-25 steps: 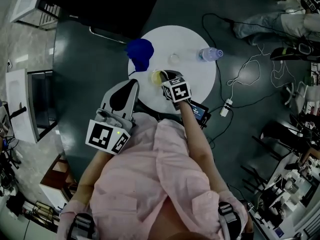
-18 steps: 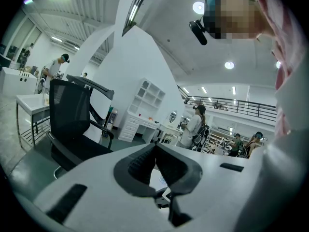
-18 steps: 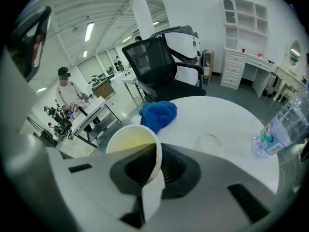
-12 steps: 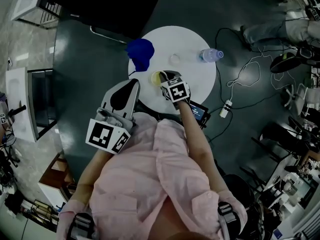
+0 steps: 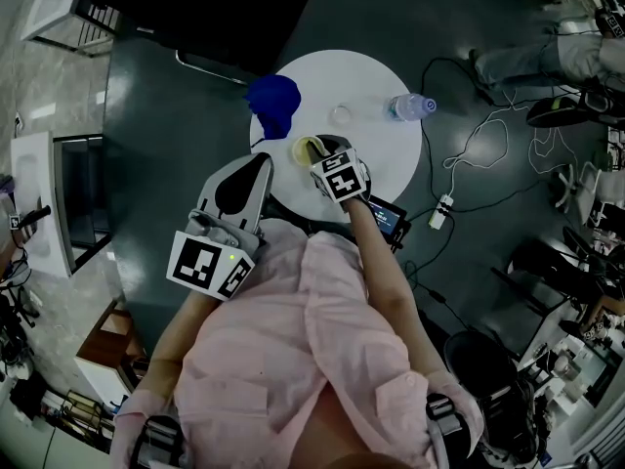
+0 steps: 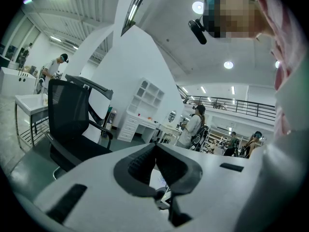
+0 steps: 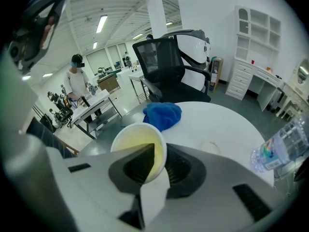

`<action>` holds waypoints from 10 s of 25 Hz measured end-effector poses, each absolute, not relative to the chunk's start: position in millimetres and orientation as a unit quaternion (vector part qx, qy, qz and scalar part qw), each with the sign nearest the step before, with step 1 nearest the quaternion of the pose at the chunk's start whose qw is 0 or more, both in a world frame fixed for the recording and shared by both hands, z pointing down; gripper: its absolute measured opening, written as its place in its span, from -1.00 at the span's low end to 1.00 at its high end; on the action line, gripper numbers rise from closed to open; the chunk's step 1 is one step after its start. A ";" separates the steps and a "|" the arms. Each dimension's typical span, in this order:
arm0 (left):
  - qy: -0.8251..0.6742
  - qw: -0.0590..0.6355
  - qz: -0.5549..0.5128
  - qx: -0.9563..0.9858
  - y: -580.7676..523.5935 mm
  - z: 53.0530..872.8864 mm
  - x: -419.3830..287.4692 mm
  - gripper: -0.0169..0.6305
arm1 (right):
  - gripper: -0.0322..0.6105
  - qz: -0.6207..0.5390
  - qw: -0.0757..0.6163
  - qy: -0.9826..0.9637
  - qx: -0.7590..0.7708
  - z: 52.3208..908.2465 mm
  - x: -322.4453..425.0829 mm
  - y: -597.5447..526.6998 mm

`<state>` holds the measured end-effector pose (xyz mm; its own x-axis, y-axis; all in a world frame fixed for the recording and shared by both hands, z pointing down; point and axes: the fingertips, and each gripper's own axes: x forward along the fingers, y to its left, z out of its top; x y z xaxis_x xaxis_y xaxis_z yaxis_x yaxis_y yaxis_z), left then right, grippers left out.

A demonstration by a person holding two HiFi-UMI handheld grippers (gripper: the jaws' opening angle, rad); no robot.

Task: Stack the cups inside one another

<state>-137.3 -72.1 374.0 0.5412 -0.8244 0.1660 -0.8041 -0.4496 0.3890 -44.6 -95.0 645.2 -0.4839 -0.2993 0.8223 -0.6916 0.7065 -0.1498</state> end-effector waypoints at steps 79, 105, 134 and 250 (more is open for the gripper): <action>-0.468 0.196 -0.047 0.861 -27.8 359.3 -104.0 -0.89 | -0.80 0.162 0.225 -0.851 0.446 519.0 -5.6 -97.7; -0.405 0.164 -0.045 0.898 17.8 364.4 13.8 -0.89 | -0.81 0.133 0.015 -0.824 0.550 386.4 138.7 -28.0; -0.443 0.157 -0.052 0.881 24.2 361.4 1.7 -0.89 | -0.80 0.135 -0.018 -0.837 0.530 381.8 141.3 24.0; -0.506 0.215 -0.061 0.833 -41.4 362.1 -95.0 -0.89 | -0.79 0.220 0.178 -0.852 0.441 490.4 25.9 -102.8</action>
